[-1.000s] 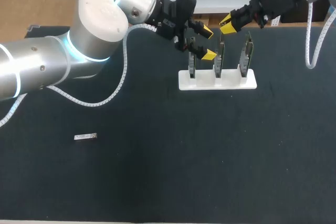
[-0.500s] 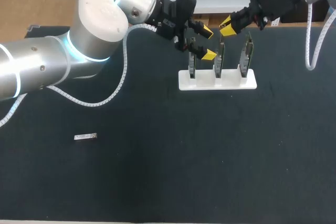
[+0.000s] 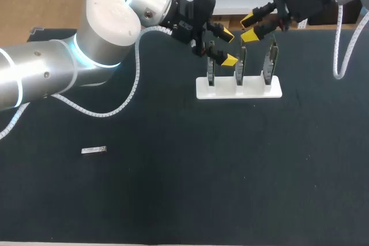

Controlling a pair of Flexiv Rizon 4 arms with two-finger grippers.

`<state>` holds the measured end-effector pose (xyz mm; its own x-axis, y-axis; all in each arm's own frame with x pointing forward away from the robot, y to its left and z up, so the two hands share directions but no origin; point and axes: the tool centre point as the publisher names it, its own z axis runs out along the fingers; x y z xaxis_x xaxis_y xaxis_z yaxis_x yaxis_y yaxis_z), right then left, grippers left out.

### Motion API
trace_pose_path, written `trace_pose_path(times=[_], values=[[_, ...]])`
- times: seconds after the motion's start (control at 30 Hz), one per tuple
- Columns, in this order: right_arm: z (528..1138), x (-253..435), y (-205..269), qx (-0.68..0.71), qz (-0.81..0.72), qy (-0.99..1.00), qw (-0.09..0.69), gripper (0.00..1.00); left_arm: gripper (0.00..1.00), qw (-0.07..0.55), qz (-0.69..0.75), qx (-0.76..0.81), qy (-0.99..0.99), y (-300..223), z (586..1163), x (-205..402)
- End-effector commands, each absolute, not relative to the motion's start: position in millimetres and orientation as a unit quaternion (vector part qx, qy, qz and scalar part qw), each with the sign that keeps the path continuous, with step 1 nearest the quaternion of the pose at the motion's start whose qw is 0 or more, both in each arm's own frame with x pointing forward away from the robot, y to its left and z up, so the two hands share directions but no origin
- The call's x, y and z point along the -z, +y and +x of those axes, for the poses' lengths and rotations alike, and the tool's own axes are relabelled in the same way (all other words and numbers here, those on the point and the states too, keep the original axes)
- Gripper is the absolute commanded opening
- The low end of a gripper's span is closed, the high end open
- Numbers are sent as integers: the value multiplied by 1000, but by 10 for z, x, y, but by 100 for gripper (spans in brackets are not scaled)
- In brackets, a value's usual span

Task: Pick up the optical module with the left hand, and insert it into the network port with the right hand.

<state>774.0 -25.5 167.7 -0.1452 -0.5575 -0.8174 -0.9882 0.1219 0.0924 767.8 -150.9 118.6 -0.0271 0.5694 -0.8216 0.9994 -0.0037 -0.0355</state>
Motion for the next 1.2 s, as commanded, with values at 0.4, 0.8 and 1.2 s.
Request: trace_pose_path(times=[0.4, 0.8, 1.2], values=[[7813, -1978, -344, -364, -583, 648, 329, 0, 100, 315, 622, 339, 632, -1517, 7685, -1190], [7791, -1869, -256, -334, -598, 655, 319, 0, 100, 315, 622, 339, 632, -1517, 7685, -1190], [7822, -1780, -258, -336, -595, 661, 310, 0, 100, 315, 622, 339, 632, -1517, 7685, -1190]])
